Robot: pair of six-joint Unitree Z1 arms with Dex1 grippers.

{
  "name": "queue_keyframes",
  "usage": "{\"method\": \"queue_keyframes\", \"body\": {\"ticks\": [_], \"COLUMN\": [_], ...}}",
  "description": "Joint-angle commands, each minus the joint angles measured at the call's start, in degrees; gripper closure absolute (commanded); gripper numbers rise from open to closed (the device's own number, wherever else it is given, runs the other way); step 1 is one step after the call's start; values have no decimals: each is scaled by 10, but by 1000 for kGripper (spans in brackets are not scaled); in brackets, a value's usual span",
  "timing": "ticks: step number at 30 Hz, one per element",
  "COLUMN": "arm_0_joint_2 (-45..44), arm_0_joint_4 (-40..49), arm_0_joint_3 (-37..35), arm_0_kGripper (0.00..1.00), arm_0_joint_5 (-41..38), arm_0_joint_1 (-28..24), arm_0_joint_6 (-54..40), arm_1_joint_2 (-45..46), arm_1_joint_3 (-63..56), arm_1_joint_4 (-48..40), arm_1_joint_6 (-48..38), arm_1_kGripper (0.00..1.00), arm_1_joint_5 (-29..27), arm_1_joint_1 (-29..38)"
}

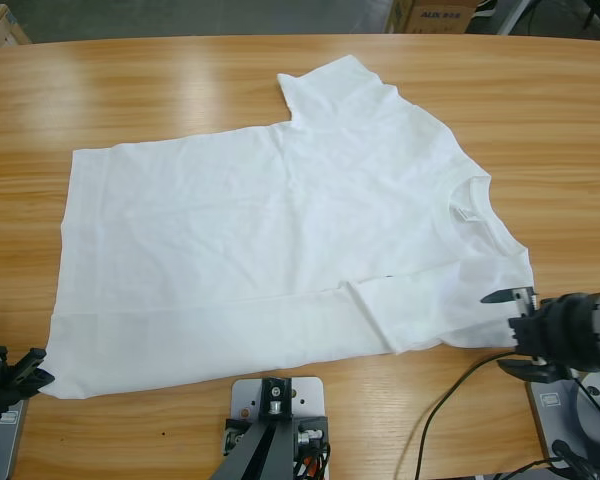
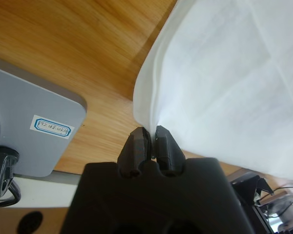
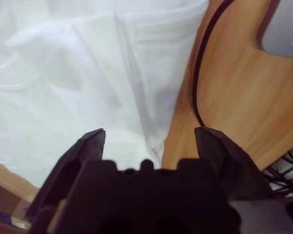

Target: Fold clothes

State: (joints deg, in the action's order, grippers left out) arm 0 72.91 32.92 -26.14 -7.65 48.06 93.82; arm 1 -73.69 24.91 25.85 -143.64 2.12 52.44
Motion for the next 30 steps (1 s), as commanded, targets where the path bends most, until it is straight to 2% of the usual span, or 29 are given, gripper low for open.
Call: {"method": "queue_keyframes", "body": {"ticks": [1,2,3,9,18,22,23,24,27,30], "arm_0_joint_2": [7,6,5,1,-2,-2,-2,-2,-3,-5], "arm_0_joint_4": [-7,-7,-7,-7,-7,-7,-7,-7,-7,-7], "arm_0_joint_3": [11,11,11,12,13,13,13,13,14,14], "arm_0_kGripper": [1000,1000,1000,1000,1000,1000,1000,1000,1000,1000], "arm_0_joint_5": [-4,-4,-4,-4,-4,-4,-4,-4,-4,-4], "arm_0_joint_1": [-5,-5,-5,-5,-5,-5,-5,-5,-5,-5], "arm_0_joint_6": [-6,-6,-6,-6,-7,-7,-7,-7,-7,-6], "arm_1_joint_2": [-43,-40,-37,-25,-42,-52,-55,-57,-64,-72], "arm_1_joint_3": [-37,-38,-38,-38,-37,-36,-36,-36,-36,-36], "arm_1_joint_4": [-51,-49,-45,-33,-32,-31,-31,-32,-34,-37], "arm_1_joint_6": [-15,-18,-18,-6,-3,-11,-17,-19,-18,-18], "arm_1_kGripper": [347,533,641,690,667,683,700,778,892,897], "arm_1_joint_5": [-23,-19,-20,-52,-43,-16,-15,-16,-15,-19], "arm_1_joint_1": [23,23,23,23,23,37,42,45,47,47]}}
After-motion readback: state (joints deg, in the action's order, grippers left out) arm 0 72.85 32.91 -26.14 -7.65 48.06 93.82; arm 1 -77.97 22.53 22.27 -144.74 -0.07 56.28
